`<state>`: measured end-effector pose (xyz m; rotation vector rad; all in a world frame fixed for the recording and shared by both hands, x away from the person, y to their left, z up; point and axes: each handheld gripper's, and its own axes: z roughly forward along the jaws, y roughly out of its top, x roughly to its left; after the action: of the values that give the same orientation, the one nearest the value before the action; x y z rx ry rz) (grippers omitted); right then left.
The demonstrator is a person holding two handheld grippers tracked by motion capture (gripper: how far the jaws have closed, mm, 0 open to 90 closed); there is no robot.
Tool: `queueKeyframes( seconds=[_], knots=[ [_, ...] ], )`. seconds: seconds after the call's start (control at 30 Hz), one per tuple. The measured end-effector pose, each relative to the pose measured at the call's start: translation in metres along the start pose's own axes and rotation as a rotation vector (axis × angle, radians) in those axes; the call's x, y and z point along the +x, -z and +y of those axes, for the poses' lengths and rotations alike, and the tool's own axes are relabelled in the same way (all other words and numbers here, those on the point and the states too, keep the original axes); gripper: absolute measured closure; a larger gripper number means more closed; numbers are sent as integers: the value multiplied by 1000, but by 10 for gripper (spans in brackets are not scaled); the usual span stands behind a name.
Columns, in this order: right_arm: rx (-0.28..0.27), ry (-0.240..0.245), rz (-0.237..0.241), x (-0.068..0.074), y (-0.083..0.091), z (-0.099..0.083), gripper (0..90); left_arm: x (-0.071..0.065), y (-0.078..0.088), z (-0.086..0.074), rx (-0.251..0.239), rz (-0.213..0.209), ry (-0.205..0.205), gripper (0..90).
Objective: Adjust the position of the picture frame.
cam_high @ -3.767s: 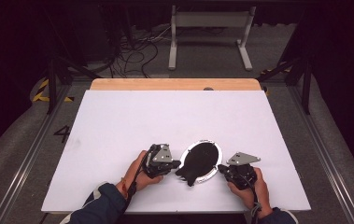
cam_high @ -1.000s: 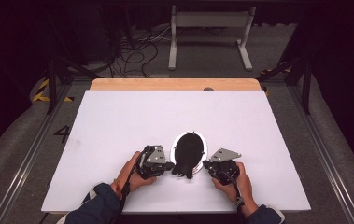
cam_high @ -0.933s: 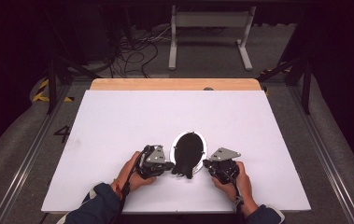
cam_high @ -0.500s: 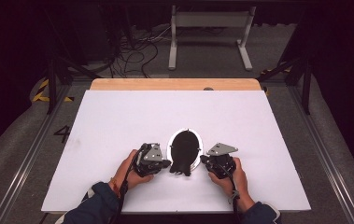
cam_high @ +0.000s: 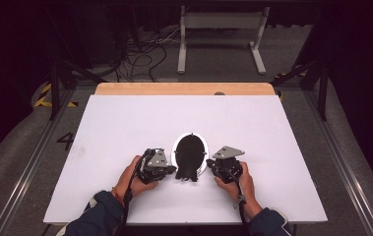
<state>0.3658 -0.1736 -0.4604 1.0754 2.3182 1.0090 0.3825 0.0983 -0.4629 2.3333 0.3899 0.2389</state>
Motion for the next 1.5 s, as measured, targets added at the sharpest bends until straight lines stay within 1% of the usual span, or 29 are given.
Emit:
queueKeyframes(
  seconds=[0.13, 0.23, 0.33, 0.43, 0.5, 0.57, 0.6, 0.67, 0.7, 0.77, 0.83, 0.87, 0.9, 0.97, 1.0, 1.07, 1.13, 1.17, 1.2, 1.23, 1.3, 1.37, 1.4, 1.43, 1.47, 1.5],
  knots=[
    [2, -12, -11, 2, -3, 3, 900, 2, 1, -1, -1, 5, 5, 899],
    [-1, -11, -9, 3, -3, 3, 900, 3, 1, -2, -6, 0, 9, 899],
    [-3, -3, -4, 2, -3, 3, 900, 2, 1, -2, -8, 1, 14, 898],
    [-4, 11, -4, 2, -3, 2, 900, 3, 1, -3, -15, -8, 21, 898],
    [-4, 30, -10, 3, -3, 2, 900, 3, 1, -2, -10, -3, 3, 897],
    [-4, 45, -14, 4, -3, 2, 900, 3, 1, -2, -10, -3, 10, 890],
    [-7, 50, -13, 4, -3, 2, 900, 3, 1, -3, -14, -8, 19, 883],
    [-12, 43, -4, 2, -3, 1, 900, 3, 1, -3, -17, -10, 24, 867],
    [-13, 42, -1, 2, -3, 1, 898, 3, 1, -3, -18, -2, 25, 855],
    [-14, 43, 6, 2, -2, 0, 875, 4, 1, -4, -19, 11, 37, 797],
    [-15, 44, 9, 2, -1, -1, 861, 4, 2, -4, -19, 7, 37, 793],
    [-14, 47, 14, 2, 0, -1, 850, 3, 2, -4, -15, 13, 29, 793],
    [-12, 42, 25, 1, 1, -2, 838, 3, 2, -3, -15, 14, 29, 770],
    [2, 49, 28, 0, 4, -2, 842, 2, 3, -4, -11, 12, 36, 737],
    [8, 55, 28, -1, 5, -2, 842, 2, 4, -4, -11, 18, 35, 726],
    [9, 51, 34, -3, 8, -3, 837, 1, 7, -4, -15, 25, 38, 700],
    [1, 44, 42, -5, 13, -4, 833, 1, 11, -5, -22, 29, 33, 674],
    [-2, 45, 43, -6, 15, -4, 831, 0, 13, -5, -29, 39, 44, 659],
    [-2, 45, 43, -6, 15, -4, 831, 0, 13, -5, -29, 39, 44, 644],
    [-6, 46, 47, -6, 18, -4, 830, 0, 17, -7, -33, 41, 46, 644],
    [-17, 51, 59, -7, 24, -4, 822, 0, 23, -9, -42, 63, 53, 598],
    [-25, 59, 70, -8, 29, -4, 817, 0, 31, -13, -57, 81, 64, 562],
    [-32, 60, 76, -9, 31, -3, 814, 0, 34, -15, -64, 87, 76, 552],
    [-41, 56, 89, -10, 34, -3, 804, 1, 38, -16, -69, 96, 75, 541],
    [-49, 50, 102, -11, 35, -3, 792, 1, 41, -18, -78, 95, 78, 525],
    [-53, 52, 106, -12, 36, -3, 785, 1, 45, -21, -101, 96, 86, 515]
  ],
)
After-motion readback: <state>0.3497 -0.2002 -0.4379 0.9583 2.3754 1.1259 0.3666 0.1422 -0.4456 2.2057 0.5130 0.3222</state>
